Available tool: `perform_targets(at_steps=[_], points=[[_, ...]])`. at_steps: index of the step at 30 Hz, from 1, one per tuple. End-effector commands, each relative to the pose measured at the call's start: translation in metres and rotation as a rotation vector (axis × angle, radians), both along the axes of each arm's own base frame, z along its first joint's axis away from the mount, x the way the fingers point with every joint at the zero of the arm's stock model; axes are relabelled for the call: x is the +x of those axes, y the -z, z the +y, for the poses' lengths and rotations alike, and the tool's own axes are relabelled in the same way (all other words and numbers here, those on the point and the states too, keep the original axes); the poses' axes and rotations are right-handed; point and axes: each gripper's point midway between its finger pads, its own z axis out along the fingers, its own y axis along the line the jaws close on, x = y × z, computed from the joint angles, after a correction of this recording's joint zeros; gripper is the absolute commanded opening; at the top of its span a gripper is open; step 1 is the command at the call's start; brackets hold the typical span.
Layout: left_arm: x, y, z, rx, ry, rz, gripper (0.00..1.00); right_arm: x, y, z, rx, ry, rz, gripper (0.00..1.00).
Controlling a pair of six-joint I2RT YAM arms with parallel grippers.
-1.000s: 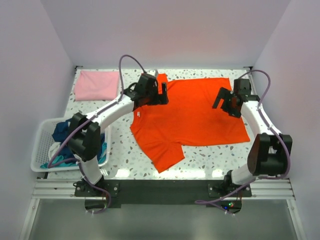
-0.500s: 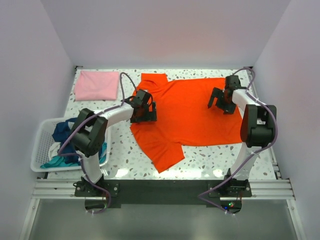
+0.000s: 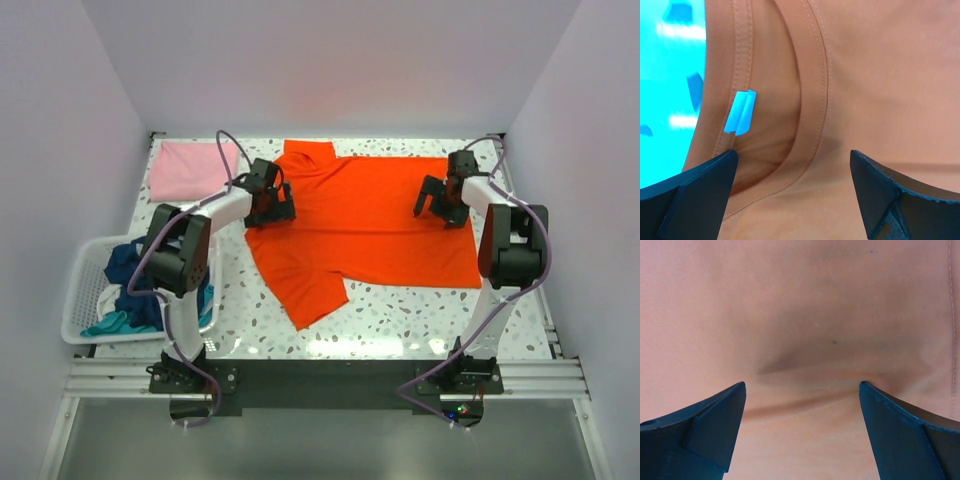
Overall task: Fold and stack the t-shirts
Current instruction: Flatten the tshirt out, then fold the tshirt
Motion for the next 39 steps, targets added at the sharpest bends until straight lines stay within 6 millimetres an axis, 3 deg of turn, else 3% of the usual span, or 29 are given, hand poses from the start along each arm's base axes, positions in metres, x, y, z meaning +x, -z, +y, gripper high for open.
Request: perform_targets(at_steps=[1, 5, 10, 11, 12, 13, 15, 16, 17, 18, 19, 20, 21, 23, 24, 25, 26, 27, 29, 30, 34, 39], points=[[0.003, 0.027, 0.022, 0.075, 0.028, 0.09, 1.0, 0.009, -0.011, 0.008, 0.042, -0.011, -0.045, 0.99], [0.028, 0.016, 0.026, 0.083, 0.021, 0.063, 1.0, 0.008, -0.017, 0.01, 0.049, -0.026, -0.047, 0.99], [0.046, -0.029, 0.008, 0.0, 0.074, -0.038, 1.0, 0.011, -0.048, 0.007, 0.026, -0.03, -0.102, 0.99], [0.045, -0.049, 0.003, -0.028, 0.087, -0.075, 1.0, 0.011, -0.065, 0.006, 0.02, -0.029, -0.131, 0.99], [0.039, -0.053, 0.002, -0.034, 0.087, -0.082, 1.0, 0.01, -0.072, 0.005, 0.017, -0.022, -0.146, 0.99], [0.034, -0.075, -0.004, -0.049, 0.097, -0.125, 1.0, 0.009, -0.082, 0.004, 0.015, -0.008, -0.168, 0.99], [0.021, -0.088, -0.007, -0.047, 0.093, -0.147, 1.0, -0.002, -0.106, 0.004, 0.013, 0.012, -0.229, 0.99], [0.004, -0.083, -0.011, -0.041, 0.106, -0.13, 1.0, -0.008, -0.113, 0.003, 0.015, 0.041, -0.245, 0.99], [-0.007, -0.103, -0.012, -0.06, 0.087, -0.171, 1.0, -0.022, -0.124, -0.001, -0.001, 0.065, -0.275, 0.99], [-0.028, -0.089, -0.011, -0.054, 0.089, -0.136, 1.0, -0.031, -0.128, -0.001, 0.0, 0.079, -0.285, 0.99], [-0.044, -0.106, -0.021, -0.086, 0.094, -0.169, 1.0, -0.04, -0.129, -0.007, -0.016, 0.124, -0.287, 0.99], [-0.057, -0.105, -0.021, -0.083, 0.085, -0.168, 1.0, -0.057, -0.12, -0.008, -0.022, 0.139, -0.258, 0.99], [-0.081, -0.086, -0.018, -0.068, 0.086, -0.12, 1.0, -0.067, -0.131, -0.01, -0.026, 0.158, -0.289, 0.99], [-0.114, -0.091, -0.029, -0.107, 0.092, -0.122, 1.0, -0.089, -0.12, -0.012, -0.031, 0.197, -0.268, 0.99], [-0.137, -0.072, -0.026, -0.101, 0.095, -0.072, 1.0, -0.096, -0.12, -0.012, -0.03, 0.205, -0.271, 0.99], [-0.154, -0.069, -0.035, -0.131, 0.1, -0.053, 1.0, -0.102, -0.128, -0.012, -0.022, 0.216, -0.305, 0.99], [-0.167, -0.073, -0.038, -0.157, 0.11, -0.063, 1.0, -0.109, -0.121, -0.011, -0.019, 0.215, -0.295, 0.99], [-0.185, -0.057, -0.036, -0.148, 0.11, -0.029, 1.0, -0.113, -0.122, -0.009, -0.01, 0.21, -0.303, 0.99], [-0.208, -0.052, -0.046, -0.174, 0.117, -0.006, 1.0, -0.121, -0.121, -0.008, -0.007, 0.208, -0.303, 0.99], [-0.224, -0.04, -0.046, -0.161, 0.131, 0.027, 1.0, -0.124, -0.121, -0.009, -0.009, 0.205, -0.3, 0.99], [-0.242, -0.022, -0.05, -0.185, 0.099, 0.066, 0.99, -0.131, -0.117, -0.008, -0.016, 0.191, -0.284, 0.99], [-0.244, -0.014, -0.054, -0.161, 0.096, 0.075, 0.82, -0.136, -0.108, -0.008, -0.023, 0.18, -0.264, 0.99]])
